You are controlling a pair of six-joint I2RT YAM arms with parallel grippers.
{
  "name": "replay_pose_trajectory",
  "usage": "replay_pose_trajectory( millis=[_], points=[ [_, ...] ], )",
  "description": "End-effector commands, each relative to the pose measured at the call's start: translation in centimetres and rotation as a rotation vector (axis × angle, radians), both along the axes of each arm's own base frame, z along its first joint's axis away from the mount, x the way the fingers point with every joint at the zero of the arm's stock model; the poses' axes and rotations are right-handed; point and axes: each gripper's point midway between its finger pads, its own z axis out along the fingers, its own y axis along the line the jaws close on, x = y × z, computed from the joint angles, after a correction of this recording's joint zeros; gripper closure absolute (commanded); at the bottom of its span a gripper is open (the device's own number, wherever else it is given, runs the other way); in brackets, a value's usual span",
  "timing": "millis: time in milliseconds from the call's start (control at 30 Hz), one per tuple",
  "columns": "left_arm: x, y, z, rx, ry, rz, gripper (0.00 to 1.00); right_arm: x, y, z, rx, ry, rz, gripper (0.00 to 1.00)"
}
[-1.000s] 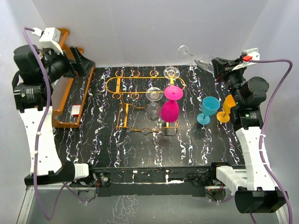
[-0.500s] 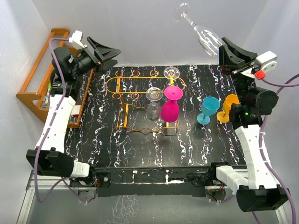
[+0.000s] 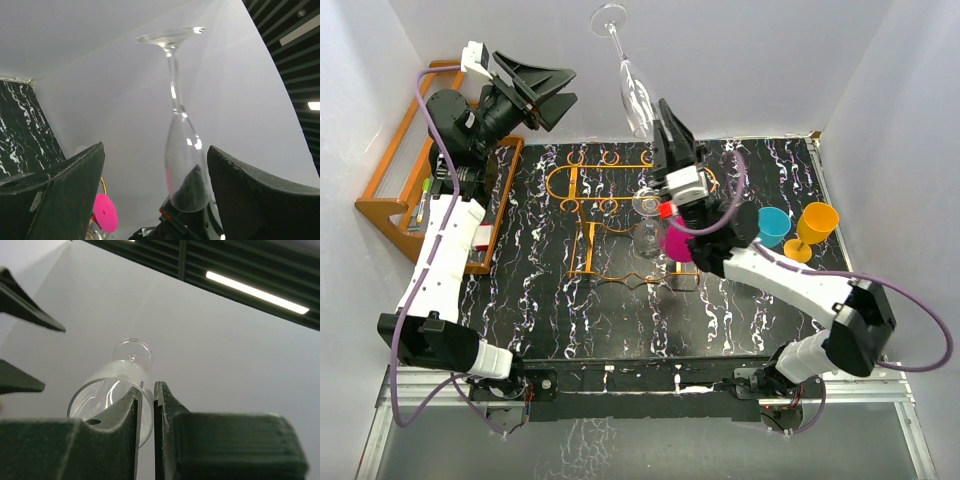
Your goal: Place the wine glass upside down on the wine glass rack
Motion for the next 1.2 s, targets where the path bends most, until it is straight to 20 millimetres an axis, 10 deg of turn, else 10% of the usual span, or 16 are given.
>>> replay_pose_trajectory(
  millis=[0,767,1167],
  points=[
    [-3.3,0.4,4.8,-0.040,-0.128,-0.010,0.20,-3.9,-6.9,4.5,0.223,-0.193,-0.298,0.92],
    [-4.9,1.0,7.3,-0.009,-0.224,0.039,0.39,-6.7,2.6,1.6,0.121,-0.141,-0.174,0.92],
    [-4.3,0.9,5.2,0.031,-0.177,0.051,0.43,-7.6,6.5,0.8,0.064,-0.142,-0.136,0.92]
  ],
)
